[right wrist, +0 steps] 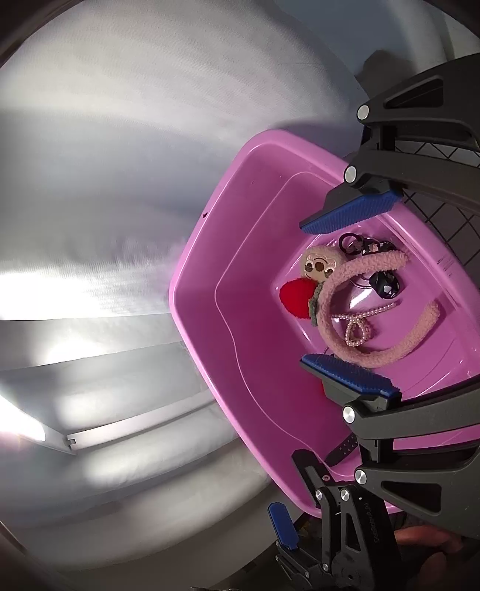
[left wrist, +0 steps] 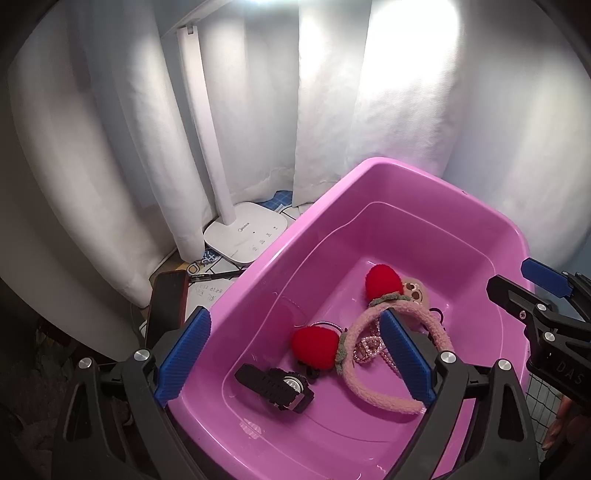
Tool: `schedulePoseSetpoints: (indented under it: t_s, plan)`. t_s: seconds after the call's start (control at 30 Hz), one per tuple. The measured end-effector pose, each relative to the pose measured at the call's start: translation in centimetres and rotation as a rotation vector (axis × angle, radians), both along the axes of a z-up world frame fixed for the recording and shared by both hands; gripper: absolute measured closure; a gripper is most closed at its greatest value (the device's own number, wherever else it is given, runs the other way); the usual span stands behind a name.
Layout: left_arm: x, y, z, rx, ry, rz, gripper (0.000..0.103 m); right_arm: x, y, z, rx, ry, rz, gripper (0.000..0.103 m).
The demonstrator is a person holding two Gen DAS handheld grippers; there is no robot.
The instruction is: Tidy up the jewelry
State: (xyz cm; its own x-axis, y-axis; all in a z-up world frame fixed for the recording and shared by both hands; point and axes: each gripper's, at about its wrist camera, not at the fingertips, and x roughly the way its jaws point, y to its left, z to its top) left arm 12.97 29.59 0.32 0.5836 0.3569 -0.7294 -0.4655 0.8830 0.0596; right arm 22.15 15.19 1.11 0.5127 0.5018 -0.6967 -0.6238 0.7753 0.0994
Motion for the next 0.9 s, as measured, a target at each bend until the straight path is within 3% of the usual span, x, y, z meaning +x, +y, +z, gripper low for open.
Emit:
schedulePoseSetpoints:
  t_s: [0.9]
  plan:
    - [-0.9, -0.2, 0.0, -0.036, 0.011, 0.007, 0.012, -2.4, -0.1, 0.2, -0.003, -0.010, 0.027, 0.038]
